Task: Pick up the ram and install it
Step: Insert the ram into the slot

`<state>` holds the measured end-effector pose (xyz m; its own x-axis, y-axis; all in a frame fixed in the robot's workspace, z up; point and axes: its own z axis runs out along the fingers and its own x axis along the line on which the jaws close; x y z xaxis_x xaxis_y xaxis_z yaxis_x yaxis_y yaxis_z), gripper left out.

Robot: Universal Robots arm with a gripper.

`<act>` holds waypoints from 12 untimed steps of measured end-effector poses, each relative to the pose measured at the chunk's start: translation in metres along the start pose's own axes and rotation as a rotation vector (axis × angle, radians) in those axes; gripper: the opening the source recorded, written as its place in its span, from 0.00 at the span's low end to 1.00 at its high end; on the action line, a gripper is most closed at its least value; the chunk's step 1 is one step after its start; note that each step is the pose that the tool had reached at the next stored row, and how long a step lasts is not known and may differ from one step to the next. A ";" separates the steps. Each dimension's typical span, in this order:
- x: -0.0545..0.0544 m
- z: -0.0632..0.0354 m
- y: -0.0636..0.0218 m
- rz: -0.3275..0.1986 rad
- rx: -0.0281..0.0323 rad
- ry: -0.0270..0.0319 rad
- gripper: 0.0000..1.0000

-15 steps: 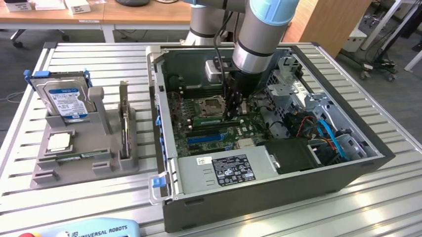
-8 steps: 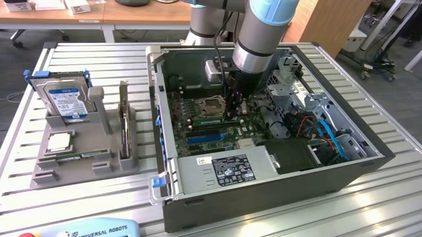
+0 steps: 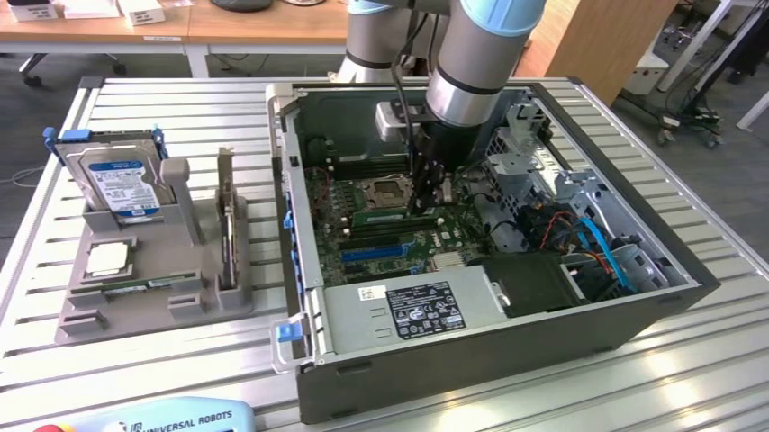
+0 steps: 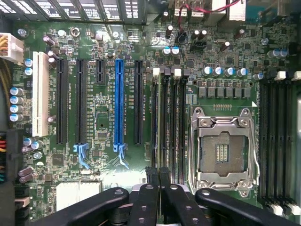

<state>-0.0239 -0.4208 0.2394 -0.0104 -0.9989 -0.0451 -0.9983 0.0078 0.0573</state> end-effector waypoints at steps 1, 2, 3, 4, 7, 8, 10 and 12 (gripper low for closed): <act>0.000 0.0001 0.0000 0.000 0.0001 -0.0003 0.11; 0.000 0.0001 -0.0001 0.000 0.0001 -0.0003 0.11; 0.000 0.0000 -0.0001 0.000 0.0001 -0.0002 0.11; 0.001 0.0000 -0.0001 0.000 0.0000 0.0000 0.11; 0.002 -0.0001 0.0000 0.000 0.0000 -0.0001 0.11; 0.003 0.0000 0.0000 0.000 0.0001 -0.0002 0.11; 0.003 0.0011 -0.0002 0.000 0.0010 -0.0004 0.11; 0.003 0.0028 -0.0003 0.000 0.0022 -0.0002 0.11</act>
<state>-0.0237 -0.4234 0.2365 -0.0100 -0.9989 -0.0454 -0.9985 0.0075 0.0551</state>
